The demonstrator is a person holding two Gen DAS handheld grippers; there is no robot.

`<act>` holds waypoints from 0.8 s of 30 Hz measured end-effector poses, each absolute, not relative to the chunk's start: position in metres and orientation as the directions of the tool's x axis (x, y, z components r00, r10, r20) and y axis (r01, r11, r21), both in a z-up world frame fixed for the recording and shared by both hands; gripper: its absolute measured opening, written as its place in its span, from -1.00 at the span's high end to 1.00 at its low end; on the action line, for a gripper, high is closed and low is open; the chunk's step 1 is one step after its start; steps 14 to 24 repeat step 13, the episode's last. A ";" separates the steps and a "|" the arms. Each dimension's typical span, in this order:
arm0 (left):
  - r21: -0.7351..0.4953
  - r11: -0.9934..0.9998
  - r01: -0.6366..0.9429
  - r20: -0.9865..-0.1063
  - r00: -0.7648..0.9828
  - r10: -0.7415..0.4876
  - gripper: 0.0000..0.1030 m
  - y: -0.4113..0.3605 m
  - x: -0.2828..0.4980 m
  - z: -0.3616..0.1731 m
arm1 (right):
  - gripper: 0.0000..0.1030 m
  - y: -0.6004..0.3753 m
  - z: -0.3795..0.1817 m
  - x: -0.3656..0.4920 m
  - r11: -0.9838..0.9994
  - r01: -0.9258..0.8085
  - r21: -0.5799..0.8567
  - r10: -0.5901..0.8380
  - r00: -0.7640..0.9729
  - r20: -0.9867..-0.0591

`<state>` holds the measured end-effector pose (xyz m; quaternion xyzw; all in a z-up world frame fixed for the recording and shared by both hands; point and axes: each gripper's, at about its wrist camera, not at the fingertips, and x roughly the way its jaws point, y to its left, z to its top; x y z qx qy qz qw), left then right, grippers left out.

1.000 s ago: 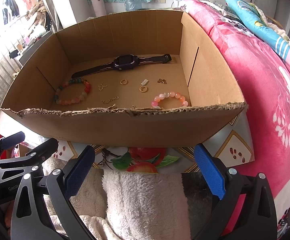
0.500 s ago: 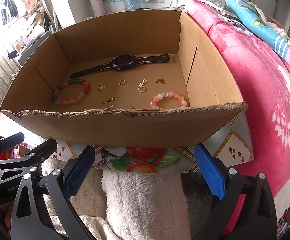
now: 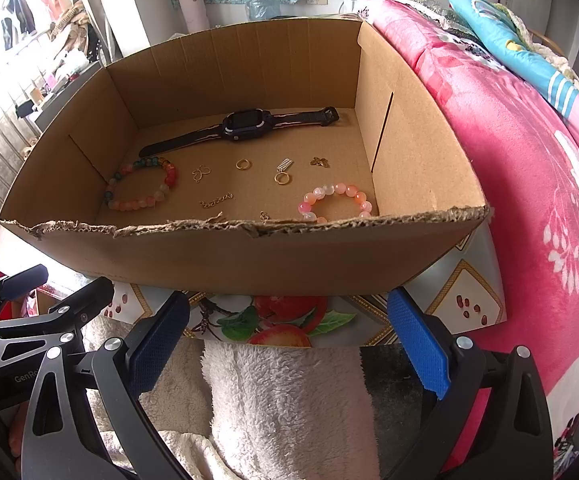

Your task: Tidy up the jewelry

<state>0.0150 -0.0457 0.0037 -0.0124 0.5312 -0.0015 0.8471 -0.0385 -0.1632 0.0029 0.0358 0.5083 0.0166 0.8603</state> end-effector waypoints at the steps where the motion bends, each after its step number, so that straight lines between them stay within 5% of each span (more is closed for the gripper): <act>1: -0.023 1.000 -0.010 -0.900 0.436 -0.016 -0.83 -0.046 0.015 0.004 | -0.87 -0.163 0.003 -0.039 0.997 0.008 0.079 0.065 0.482 -0.873; 24: -0.023 1.000 -0.011 -0.901 0.434 -0.016 -0.83 -0.046 0.016 0.003 | -0.87 -0.164 0.003 -0.039 0.997 0.007 0.077 0.064 0.482 -0.874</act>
